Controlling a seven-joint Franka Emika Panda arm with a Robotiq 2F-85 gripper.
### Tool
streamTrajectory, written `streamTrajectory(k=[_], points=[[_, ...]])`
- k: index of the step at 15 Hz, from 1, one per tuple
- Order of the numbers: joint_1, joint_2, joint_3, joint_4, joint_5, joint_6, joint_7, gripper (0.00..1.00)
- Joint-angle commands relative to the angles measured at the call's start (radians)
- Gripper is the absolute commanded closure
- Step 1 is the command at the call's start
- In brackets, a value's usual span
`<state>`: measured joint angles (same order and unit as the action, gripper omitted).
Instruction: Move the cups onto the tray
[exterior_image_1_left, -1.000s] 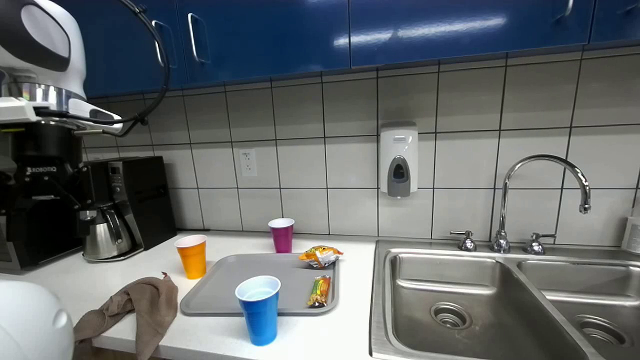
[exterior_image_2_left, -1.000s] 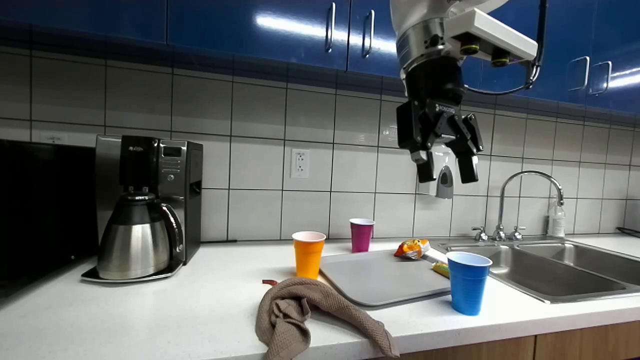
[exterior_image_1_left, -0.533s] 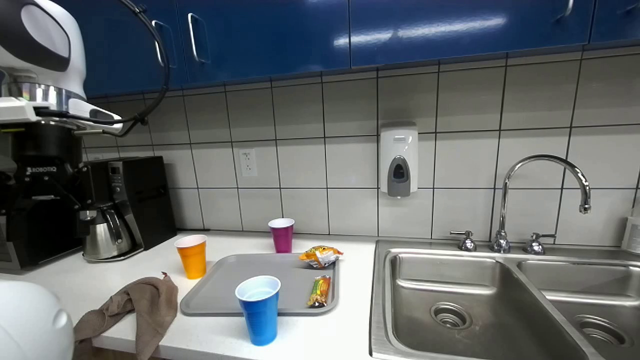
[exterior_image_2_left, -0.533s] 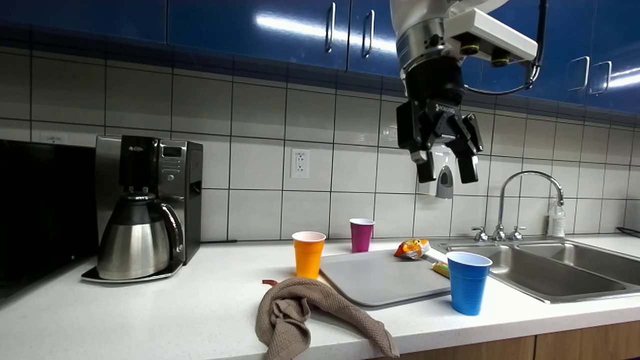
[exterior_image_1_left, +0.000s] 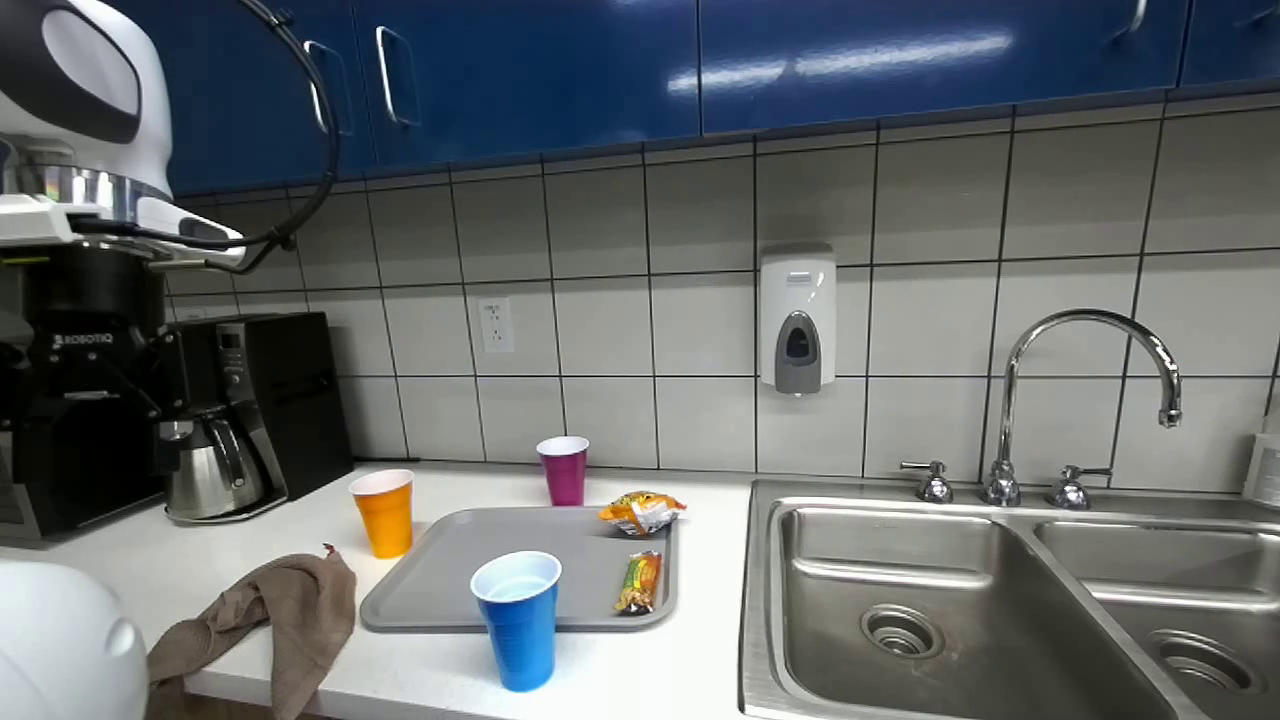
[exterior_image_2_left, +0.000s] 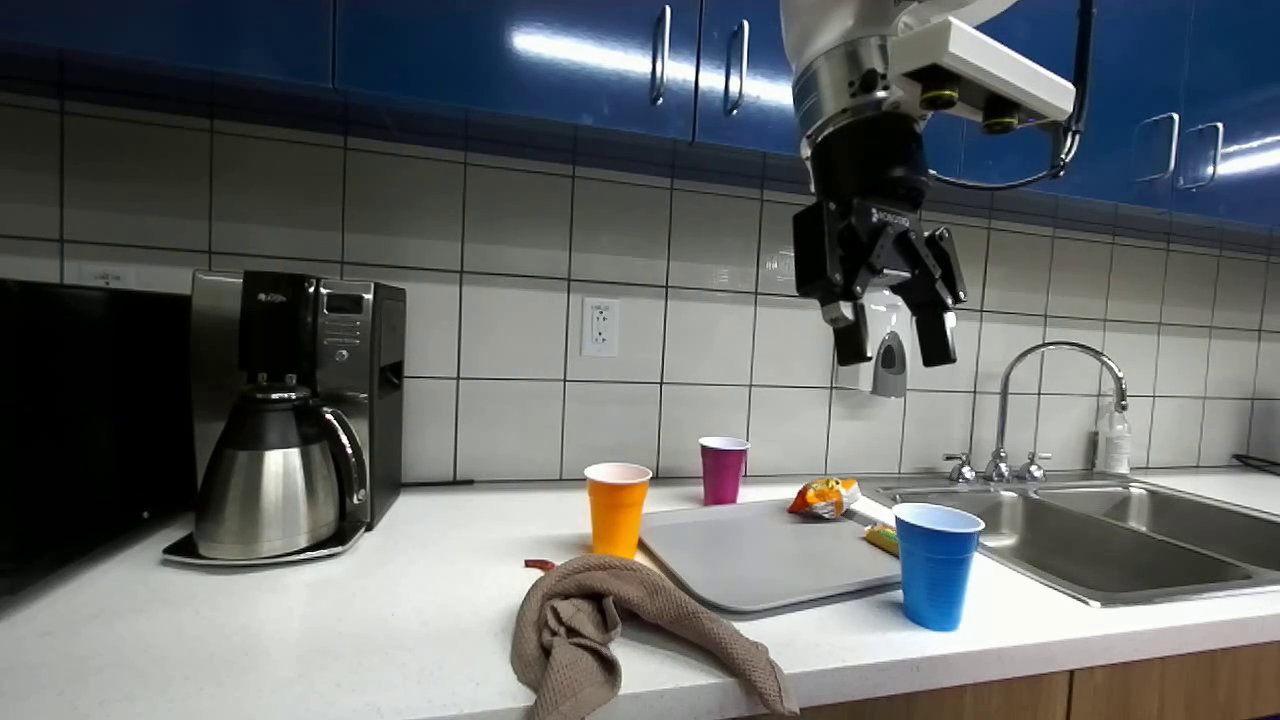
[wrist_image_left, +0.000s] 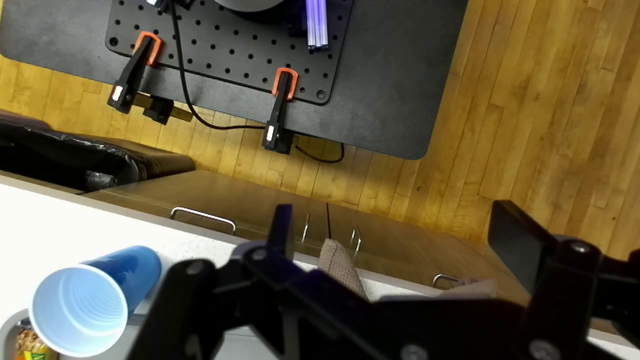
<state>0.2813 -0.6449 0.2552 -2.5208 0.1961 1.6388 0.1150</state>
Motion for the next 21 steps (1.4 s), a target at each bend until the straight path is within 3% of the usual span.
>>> streamTrajectory(k=[1, 5, 10, 21], points=[[-0.007, 0.0, 0.005, 0.003, 0.002, -0.004, -0.003, 0.0], [-0.007, 0.0, 0.005, 0.003, 0.002, -0.004, -0.003, 0.0], [-0.041, -0.004, -0.047, -0.015, -0.063, 0.048, -0.079, 0.0], [-0.137, 0.122, -0.166, -0.043, -0.189, 0.318, -0.17, 0.0]])
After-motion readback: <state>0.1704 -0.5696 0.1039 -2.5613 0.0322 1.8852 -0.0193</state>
